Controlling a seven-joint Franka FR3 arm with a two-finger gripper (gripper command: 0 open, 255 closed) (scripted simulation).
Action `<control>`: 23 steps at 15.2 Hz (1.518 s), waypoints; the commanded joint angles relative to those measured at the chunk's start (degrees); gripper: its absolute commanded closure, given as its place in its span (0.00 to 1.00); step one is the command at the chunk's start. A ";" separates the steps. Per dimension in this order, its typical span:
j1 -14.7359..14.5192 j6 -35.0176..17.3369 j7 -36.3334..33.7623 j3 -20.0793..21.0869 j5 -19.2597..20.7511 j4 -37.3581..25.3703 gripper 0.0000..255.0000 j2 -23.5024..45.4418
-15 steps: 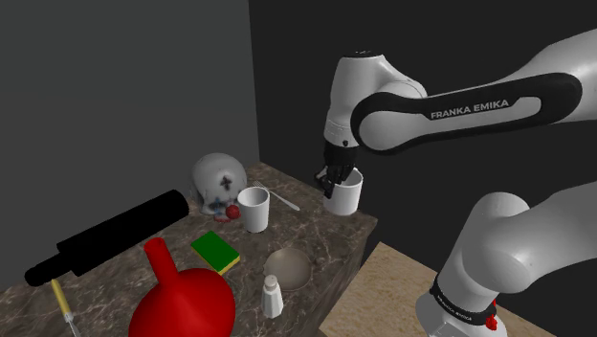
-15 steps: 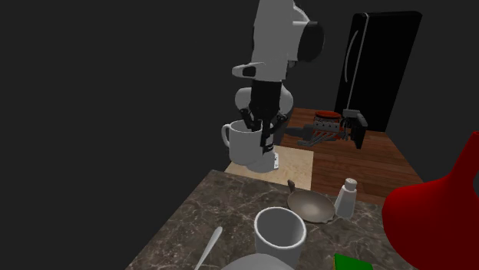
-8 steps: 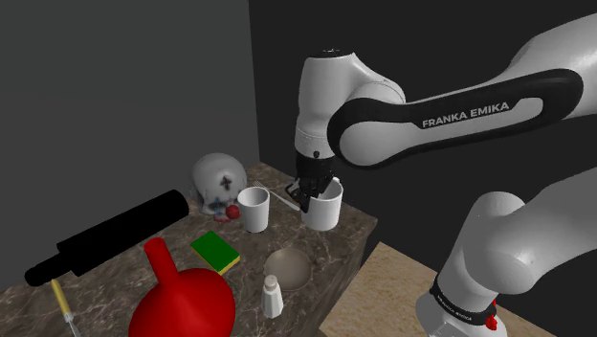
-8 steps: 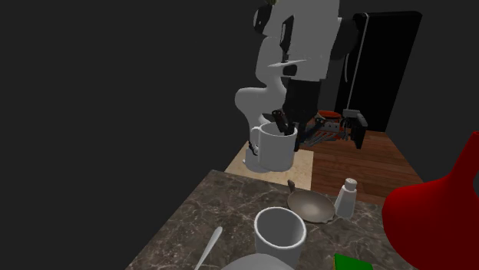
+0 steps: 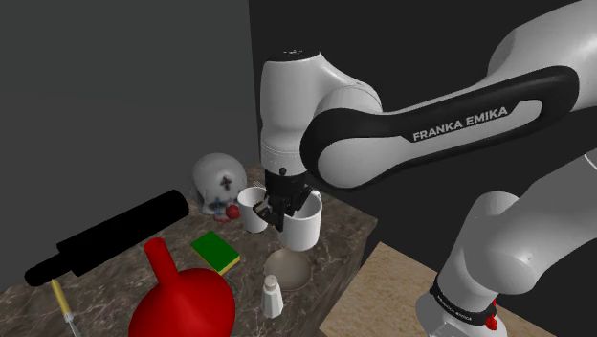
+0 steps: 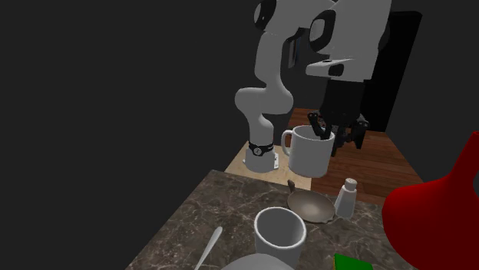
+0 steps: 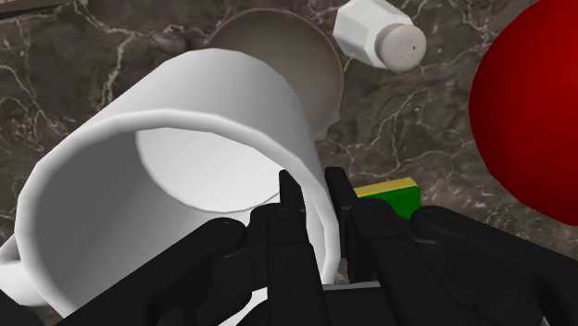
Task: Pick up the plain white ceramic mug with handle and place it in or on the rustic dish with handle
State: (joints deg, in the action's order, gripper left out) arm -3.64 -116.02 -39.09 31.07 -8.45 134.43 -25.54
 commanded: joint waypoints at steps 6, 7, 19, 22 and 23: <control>0.15 -5.42 -1.16 1.59 0.21 3.37 1.00 2.10; 0.19 -6.26 -1.28 1.79 0.26 3.91 1.00 2.41; 0.77 -13.48 -2.72 3.66 1.15 8.03 1.00 5.73; 0.77 -13.48 -2.72 3.66 1.15 8.03 1.00 5.73; 0.77 -13.48 -2.72 3.66 1.15 8.03 1.00 5.73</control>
State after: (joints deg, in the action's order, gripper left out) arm -2.87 -129.49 -41.81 34.73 -7.30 142.47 -19.80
